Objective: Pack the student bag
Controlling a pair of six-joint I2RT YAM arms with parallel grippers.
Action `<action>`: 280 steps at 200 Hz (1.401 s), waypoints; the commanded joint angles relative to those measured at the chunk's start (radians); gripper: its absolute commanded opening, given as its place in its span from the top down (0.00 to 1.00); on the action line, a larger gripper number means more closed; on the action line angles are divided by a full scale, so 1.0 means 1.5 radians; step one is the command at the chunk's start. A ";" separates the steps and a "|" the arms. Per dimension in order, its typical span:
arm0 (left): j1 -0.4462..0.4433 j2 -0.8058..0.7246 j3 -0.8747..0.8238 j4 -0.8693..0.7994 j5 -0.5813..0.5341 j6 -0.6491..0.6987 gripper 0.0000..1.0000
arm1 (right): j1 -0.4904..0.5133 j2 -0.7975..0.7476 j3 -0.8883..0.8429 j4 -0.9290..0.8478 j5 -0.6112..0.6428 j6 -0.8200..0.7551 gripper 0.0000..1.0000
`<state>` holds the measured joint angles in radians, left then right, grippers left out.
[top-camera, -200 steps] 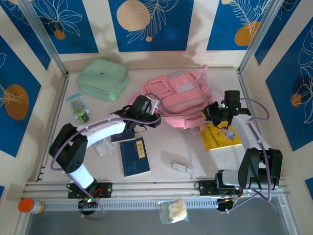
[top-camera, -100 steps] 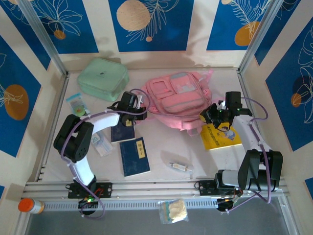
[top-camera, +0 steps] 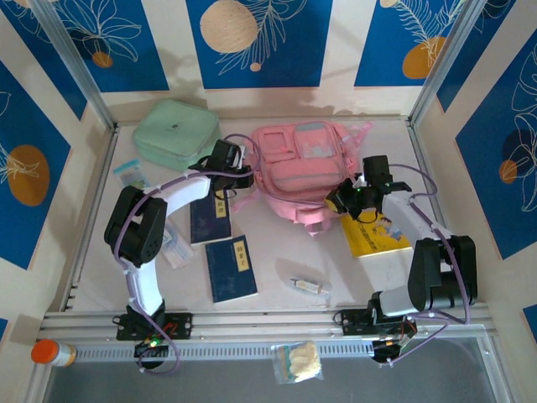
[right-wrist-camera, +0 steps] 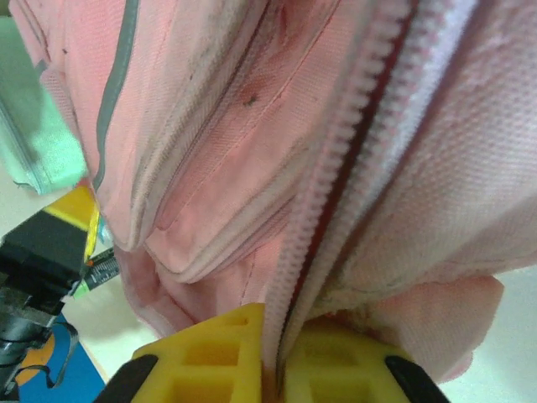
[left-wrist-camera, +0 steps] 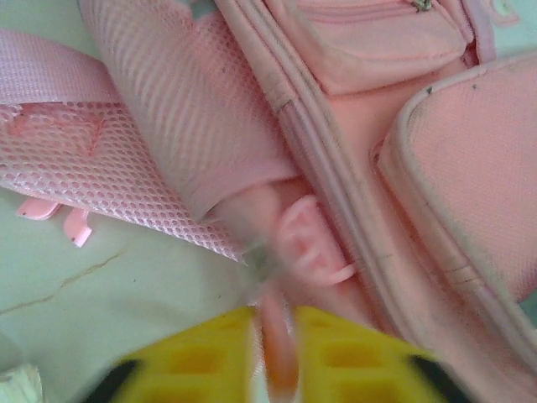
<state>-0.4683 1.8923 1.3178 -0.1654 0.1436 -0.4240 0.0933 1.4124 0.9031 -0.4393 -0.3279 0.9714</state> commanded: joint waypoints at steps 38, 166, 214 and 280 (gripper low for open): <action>-0.005 -0.130 -0.002 -0.073 0.038 -0.065 0.53 | 0.063 -0.029 -0.005 0.010 -0.050 0.003 0.58; -0.397 -0.224 -0.124 0.039 -0.108 -0.223 0.38 | -0.175 -0.265 -0.127 -0.196 0.002 -0.183 0.29; -0.444 -0.109 -0.048 0.075 -0.092 -0.193 0.37 | -0.232 -0.282 -0.185 -0.234 0.033 -0.181 0.28; -0.446 0.008 0.040 0.093 -0.042 -0.146 0.37 | -0.267 -0.336 -0.257 -0.243 0.079 -0.122 0.26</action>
<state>-1.1355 1.8622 1.3109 -0.0364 0.0467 -0.6933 -0.2905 0.9180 0.5404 -0.7795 -0.2493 0.7448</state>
